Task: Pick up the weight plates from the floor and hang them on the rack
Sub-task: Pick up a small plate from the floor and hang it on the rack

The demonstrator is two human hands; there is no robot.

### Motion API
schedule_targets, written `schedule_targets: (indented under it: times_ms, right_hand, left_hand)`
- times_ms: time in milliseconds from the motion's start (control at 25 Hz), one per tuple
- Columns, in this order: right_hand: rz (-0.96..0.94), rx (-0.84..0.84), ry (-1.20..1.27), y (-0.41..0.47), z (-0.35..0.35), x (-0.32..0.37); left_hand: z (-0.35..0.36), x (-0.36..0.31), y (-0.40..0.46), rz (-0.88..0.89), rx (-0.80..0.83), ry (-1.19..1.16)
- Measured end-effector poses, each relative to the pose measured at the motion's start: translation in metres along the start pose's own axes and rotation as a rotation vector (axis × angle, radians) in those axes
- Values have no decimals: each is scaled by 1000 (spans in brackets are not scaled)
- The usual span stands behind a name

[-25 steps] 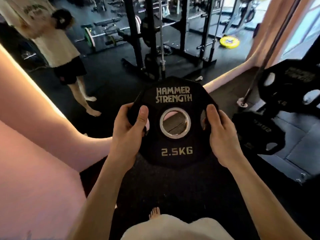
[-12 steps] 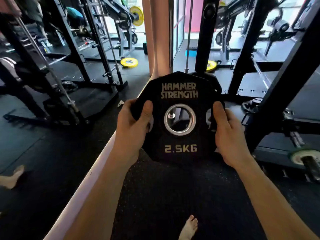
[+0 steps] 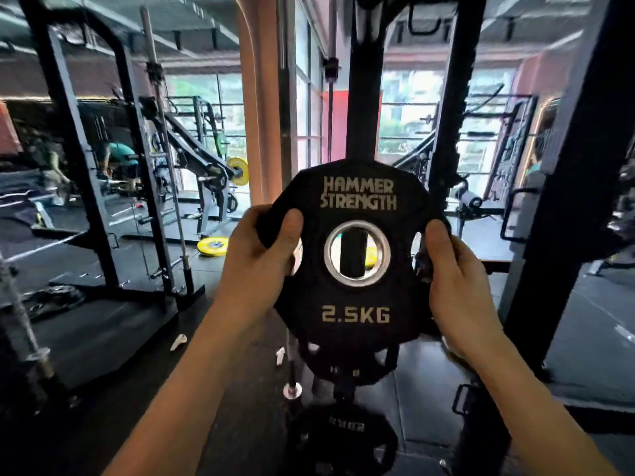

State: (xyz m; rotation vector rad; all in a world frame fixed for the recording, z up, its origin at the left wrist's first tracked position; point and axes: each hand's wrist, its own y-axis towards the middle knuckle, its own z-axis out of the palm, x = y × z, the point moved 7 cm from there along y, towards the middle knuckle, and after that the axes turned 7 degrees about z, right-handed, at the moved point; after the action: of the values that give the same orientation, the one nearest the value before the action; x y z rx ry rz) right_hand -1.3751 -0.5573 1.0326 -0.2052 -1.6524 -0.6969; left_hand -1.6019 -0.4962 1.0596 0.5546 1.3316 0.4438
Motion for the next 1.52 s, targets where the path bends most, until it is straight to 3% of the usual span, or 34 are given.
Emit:
schedule_targets:
  times_ms: [560,800,1520]
  right_hand:
    - [-450,-195,41,236,14,165]
    - [-568,-200,11,313,18,227]
    - [-489,-156,2,504,50,178]
  left_hand:
    - [83,-61,277,412,103,-294]
    - [111,-84,363,468,120,-318]
    - [167,22,515,463,136,-211]
